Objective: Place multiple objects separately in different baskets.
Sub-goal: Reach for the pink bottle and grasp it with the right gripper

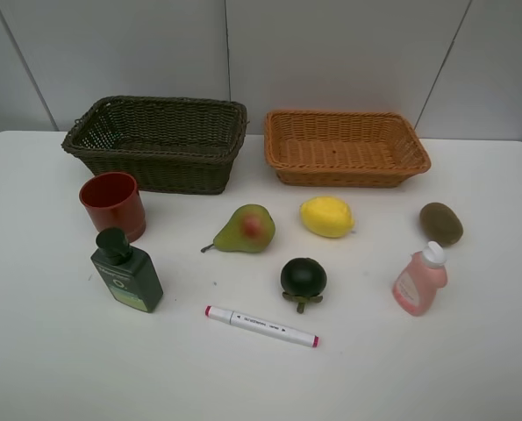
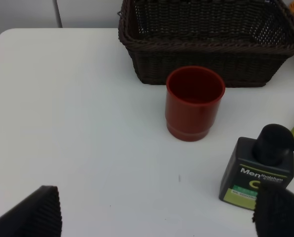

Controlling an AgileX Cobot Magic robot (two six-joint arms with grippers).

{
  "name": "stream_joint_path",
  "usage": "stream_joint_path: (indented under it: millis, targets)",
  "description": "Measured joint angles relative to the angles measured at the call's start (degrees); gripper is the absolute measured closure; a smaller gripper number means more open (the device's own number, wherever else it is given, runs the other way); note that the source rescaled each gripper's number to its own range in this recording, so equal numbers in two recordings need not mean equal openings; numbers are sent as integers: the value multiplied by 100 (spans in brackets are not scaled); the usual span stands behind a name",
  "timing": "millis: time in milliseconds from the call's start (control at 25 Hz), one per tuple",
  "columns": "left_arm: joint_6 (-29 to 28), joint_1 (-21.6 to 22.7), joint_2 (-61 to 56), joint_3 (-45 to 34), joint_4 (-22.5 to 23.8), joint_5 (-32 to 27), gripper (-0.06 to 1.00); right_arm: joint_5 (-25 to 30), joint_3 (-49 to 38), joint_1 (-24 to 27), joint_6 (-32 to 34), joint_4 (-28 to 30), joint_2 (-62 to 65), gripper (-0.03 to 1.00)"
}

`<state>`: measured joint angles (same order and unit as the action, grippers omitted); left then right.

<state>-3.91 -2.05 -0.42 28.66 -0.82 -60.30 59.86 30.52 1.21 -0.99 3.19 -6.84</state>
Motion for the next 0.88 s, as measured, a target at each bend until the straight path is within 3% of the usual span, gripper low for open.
stream_joint_path:
  millis: [360,880]
  targets:
    - [0,0,0,0,0,0,-6,-440,587,0,0,0,-1441,-2]
    - [0,0,0,0,0,0,-6,-250,1280,0,-228,-252,-3571,-2]
